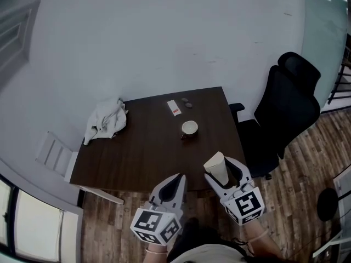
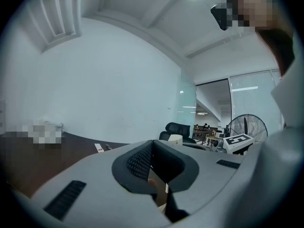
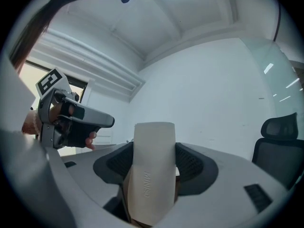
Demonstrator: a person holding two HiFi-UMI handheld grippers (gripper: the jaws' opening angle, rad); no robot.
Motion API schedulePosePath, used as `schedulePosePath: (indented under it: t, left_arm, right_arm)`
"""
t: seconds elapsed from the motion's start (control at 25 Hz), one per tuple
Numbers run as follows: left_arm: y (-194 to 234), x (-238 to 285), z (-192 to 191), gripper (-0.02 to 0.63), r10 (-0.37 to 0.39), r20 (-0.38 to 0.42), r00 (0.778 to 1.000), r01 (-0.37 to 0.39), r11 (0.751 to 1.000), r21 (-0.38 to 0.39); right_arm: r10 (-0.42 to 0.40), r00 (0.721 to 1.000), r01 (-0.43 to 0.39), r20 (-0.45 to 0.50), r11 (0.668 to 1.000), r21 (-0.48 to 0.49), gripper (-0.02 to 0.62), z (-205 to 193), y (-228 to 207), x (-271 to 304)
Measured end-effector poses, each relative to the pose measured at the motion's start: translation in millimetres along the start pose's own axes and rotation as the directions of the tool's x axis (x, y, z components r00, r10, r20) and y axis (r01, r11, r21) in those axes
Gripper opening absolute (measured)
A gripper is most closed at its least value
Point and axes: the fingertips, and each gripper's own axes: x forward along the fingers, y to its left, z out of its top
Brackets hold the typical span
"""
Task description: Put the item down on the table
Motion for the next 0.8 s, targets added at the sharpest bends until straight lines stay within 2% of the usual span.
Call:
schedulePosePath:
  t: [0.44,0.8]
  left_arm:
    - [49.4,26.6,9.3,0.017,-0.014,-0.013,1.0,0.014,1.0,-0.004]
    - [85.4,46.0,8.8,0.017,-0.021,-0.036,0.999,0.021,1.0,-0.008]
  right_arm:
    - [0.011,0.991,-0.017,-0.134,0.999,-0.048,0.281,-46.4,-8.3,51.8]
    - [0.05,0.968,-0.072,-0.247,0.994,-0.081,0.281,-90.4,-8.0,95.3]
